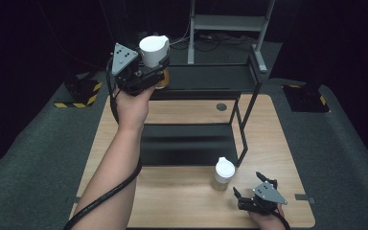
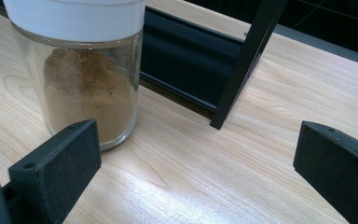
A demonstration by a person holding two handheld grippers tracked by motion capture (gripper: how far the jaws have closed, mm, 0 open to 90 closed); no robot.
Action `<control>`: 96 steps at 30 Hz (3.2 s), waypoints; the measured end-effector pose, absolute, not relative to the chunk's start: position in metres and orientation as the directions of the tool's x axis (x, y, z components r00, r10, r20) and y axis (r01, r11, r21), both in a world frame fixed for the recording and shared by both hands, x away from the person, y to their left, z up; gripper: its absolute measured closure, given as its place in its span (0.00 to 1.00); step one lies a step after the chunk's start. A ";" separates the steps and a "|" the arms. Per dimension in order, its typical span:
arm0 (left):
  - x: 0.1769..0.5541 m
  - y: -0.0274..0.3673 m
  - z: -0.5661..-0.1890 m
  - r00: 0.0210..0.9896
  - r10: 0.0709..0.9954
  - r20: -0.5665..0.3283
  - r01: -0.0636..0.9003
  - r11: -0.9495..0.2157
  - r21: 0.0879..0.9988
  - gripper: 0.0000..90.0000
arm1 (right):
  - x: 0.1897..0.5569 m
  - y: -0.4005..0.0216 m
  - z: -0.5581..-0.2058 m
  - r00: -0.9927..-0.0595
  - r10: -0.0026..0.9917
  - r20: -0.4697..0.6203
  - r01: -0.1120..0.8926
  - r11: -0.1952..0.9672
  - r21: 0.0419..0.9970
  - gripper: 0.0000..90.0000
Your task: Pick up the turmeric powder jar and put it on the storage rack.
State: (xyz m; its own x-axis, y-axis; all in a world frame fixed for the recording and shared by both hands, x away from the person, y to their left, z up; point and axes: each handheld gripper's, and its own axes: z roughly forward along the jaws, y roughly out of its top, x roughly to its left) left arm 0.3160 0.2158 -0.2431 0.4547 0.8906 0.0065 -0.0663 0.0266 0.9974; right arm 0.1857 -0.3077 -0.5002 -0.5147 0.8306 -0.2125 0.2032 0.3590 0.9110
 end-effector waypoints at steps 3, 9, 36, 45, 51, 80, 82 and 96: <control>0.318 0.214 -0.244 0.450 0.893 0.010 -0.063 0.021 0.998 0.34 | 0.186 -0.308 -0.500 -0.515 0.830 -0.214 0.203 0.360 0.911 0.00; 0.322 0.214 -0.247 0.450 0.893 0.003 -0.057 0.025 0.998 0.34 | 0.186 -0.308 -0.500 -0.515 0.831 -0.213 0.202 0.359 0.911 0.00; 0.331 0.208 -0.250 0.451 0.892 0.014 -0.041 0.005 0.999 0.34 | 0.184 -0.308 -0.501 -0.514 0.830 -0.218 0.194 0.360 0.913 0.00; 0.332 0.206 -0.249 0.450 0.893 0.011 -0.039 0.008 0.999 0.33 | 0.184 -0.307 -0.502 -0.514 0.829 -0.222 0.191 0.363 0.912 0.00; 0.333 0.207 -0.249 0.460 0.888 -0.001 -0.033 0.018 0.999 0.31 | 0.184 -0.307 -0.502 -0.515 0.828 -0.224 0.191 0.365 0.911 0.00; 0.290 0.198 -0.246 0.389 0.920 0.046 -0.026 -0.040 0.999 0.00 | 0.184 -0.307 -0.501 -0.518 0.824 -0.228 0.188 0.371 0.910 0.00; 0.285 0.199 -0.248 0.389 0.920 0.047 -0.029 -0.039 0.999 0.00 | 0.184 -0.307 -0.501 -0.519 0.824 -0.229 0.188 0.371 0.909 0.00; 0.254 0.202 -0.255 0.391 0.918 0.069 -0.017 -0.067 0.998 0.00 | 0.184 -0.306 -0.501 -0.521 0.821 -0.233 0.189 0.378 0.907 0.00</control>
State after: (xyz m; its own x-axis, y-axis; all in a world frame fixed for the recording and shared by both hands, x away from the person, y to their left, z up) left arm 0.2537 0.2020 -0.2553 0.3907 0.9179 0.0687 -0.0171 -0.0674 0.9976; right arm 0.1844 -0.3062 -0.5008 -0.5213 0.8209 -0.2332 0.1889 0.3775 0.9065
